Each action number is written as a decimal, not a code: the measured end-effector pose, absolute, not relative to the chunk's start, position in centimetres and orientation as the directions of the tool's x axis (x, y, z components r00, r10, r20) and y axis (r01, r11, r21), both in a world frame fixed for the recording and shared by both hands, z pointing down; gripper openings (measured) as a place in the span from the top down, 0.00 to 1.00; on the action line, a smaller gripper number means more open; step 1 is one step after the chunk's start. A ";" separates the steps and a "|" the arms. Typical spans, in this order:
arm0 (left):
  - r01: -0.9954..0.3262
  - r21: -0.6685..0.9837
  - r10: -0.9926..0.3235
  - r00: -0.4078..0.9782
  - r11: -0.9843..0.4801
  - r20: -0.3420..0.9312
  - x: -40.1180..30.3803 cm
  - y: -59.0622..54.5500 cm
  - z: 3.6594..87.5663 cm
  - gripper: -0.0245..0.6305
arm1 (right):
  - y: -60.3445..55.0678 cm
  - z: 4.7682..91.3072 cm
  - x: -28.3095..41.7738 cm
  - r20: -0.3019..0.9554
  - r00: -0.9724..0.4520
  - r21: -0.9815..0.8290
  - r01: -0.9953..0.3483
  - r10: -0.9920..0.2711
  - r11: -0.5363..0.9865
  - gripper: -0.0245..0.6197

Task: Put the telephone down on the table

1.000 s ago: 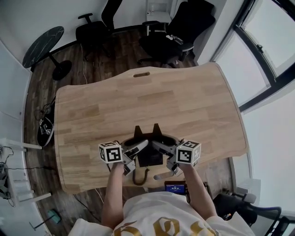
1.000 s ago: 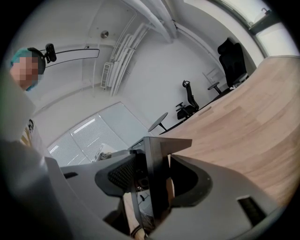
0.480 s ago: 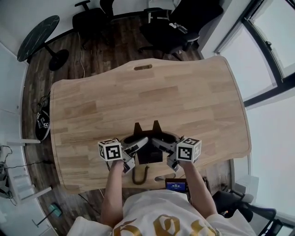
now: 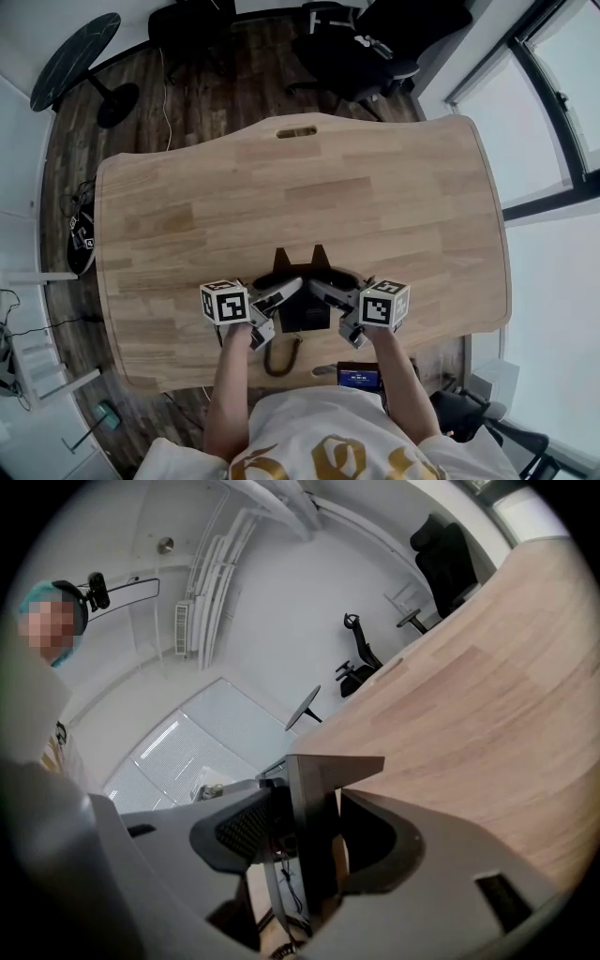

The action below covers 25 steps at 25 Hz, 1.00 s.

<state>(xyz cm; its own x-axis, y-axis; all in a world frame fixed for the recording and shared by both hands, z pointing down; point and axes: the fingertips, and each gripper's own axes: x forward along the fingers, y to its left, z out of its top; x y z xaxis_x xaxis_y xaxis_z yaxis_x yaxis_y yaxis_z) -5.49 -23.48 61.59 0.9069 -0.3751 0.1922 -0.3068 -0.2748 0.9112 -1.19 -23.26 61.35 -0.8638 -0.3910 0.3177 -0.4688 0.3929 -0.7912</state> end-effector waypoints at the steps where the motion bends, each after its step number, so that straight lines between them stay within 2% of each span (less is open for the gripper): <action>1: -0.308 0.913 -0.375 0.906 -0.268 0.195 -5.5 -23.6 61.8 0.60 | -23.4 61.6 -1.2 0.320 -0.865 -0.794 -0.468 -0.387 0.388 0.64; 25: -0.316 0.934 -0.396 0.889 -0.168 0.230 -5.7 -26.5 65.4 0.61 | -26.4 65.4 -1.0 0.336 -0.865 -0.842 -0.453 -0.373 0.294 0.64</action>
